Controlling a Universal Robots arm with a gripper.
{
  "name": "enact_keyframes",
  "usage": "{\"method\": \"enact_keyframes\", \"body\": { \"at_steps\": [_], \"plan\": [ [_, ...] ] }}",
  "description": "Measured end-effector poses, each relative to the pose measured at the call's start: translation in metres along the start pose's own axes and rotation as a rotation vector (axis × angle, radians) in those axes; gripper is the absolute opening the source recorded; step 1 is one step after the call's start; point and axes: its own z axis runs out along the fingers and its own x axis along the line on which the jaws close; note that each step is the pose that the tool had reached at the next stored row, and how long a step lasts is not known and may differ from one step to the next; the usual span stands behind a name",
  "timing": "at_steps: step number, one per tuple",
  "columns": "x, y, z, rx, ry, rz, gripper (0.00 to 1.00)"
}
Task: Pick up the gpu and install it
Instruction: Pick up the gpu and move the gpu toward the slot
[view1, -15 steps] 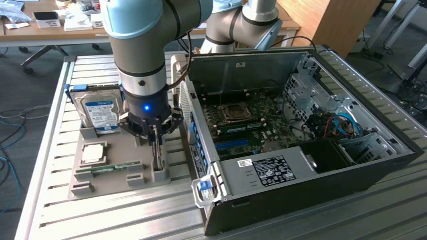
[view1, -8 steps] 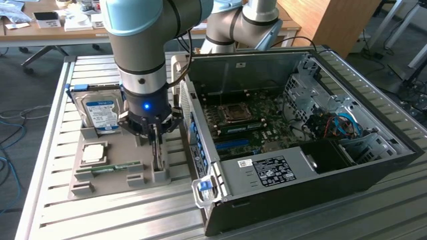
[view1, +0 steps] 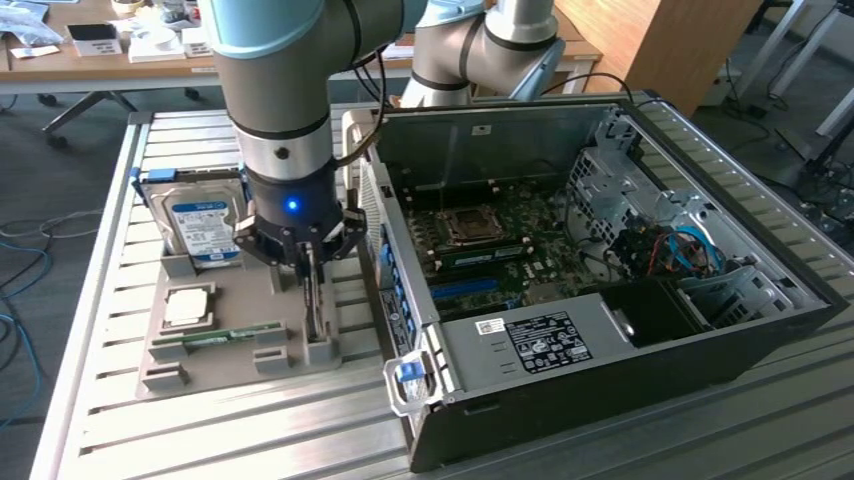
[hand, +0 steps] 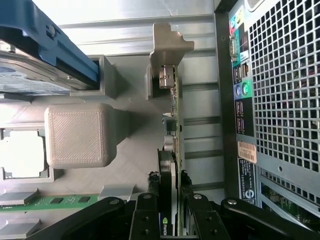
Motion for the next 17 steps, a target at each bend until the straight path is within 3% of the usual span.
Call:
{"method": "enact_keyframes", "body": {
  "at_steps": [17],
  "plan": [
    [-0.001,0.0014,-0.0315,0.0,0.0,0.0,0.27]
  ]
}}
